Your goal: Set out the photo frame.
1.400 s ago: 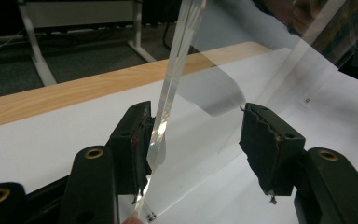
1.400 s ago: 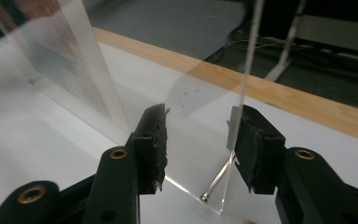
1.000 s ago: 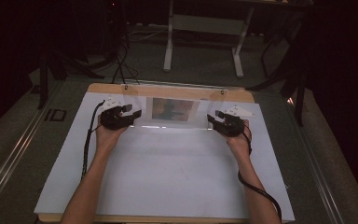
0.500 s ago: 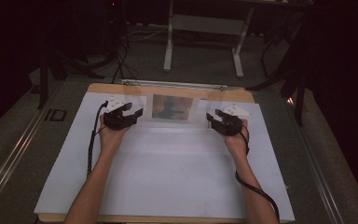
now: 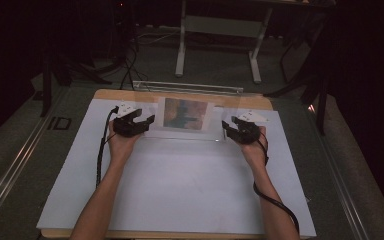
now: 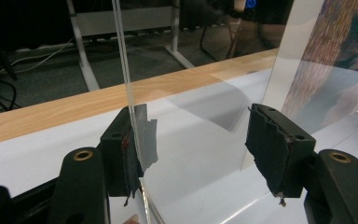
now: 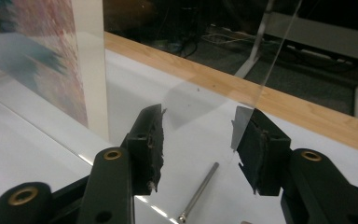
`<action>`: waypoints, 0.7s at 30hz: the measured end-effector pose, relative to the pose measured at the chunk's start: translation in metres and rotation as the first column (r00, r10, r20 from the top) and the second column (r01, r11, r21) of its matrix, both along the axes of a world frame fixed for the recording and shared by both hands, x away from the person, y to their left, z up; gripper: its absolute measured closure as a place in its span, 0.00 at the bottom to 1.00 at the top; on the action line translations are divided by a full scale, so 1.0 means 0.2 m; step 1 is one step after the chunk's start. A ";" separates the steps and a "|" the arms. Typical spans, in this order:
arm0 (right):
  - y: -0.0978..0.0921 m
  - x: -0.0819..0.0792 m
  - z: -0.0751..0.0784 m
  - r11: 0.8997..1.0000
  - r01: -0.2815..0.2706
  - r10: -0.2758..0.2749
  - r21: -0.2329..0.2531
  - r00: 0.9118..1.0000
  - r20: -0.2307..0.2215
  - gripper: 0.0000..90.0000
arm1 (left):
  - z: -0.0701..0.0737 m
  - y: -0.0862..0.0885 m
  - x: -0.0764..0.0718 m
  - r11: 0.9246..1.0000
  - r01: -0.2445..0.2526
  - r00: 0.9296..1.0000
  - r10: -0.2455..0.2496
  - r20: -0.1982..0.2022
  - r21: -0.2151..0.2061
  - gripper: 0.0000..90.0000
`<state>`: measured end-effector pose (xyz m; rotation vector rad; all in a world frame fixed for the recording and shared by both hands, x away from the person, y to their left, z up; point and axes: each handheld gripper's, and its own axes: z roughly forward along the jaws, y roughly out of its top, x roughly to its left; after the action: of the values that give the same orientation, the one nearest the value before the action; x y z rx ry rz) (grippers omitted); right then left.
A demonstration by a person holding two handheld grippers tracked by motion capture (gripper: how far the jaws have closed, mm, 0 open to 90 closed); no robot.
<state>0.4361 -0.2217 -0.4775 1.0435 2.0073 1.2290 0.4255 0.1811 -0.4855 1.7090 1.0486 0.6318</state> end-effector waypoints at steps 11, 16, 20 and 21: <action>-0.05 -0.09 0.04 1.000 -0.015 0.015 0.019 1.000 0.006 0.61 | 0.01 -0.02 -0.05 1.000 0.024 0.999 -0.025 -0.021 0.000 0.44; -0.06 -0.12 0.04 1.000 -0.004 0.003 0.030 1.000 0.006 0.61 | 0.02 -0.03 -0.08 1.000 0.016 0.999 -0.017 -0.030 -0.025 0.43; -0.07 -0.15 0.04 1.000 -0.006 0.006 0.030 1.000 0.007 0.61 | 0.03 -0.04 -0.11 0.999 0.017 0.999 -0.018 -0.031 -0.028 0.43; -0.07 -0.16 0.04 0.999 -0.005 0.005 0.032 1.000 0.007 0.61 | 0.03 -0.04 -0.12 1.000 0.016 0.999 -0.017 -0.033 -0.027 0.43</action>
<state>0.4048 -0.2359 -0.4699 1.0481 1.9920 1.2693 0.4025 0.1727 -0.4796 1.7085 1.0605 0.5781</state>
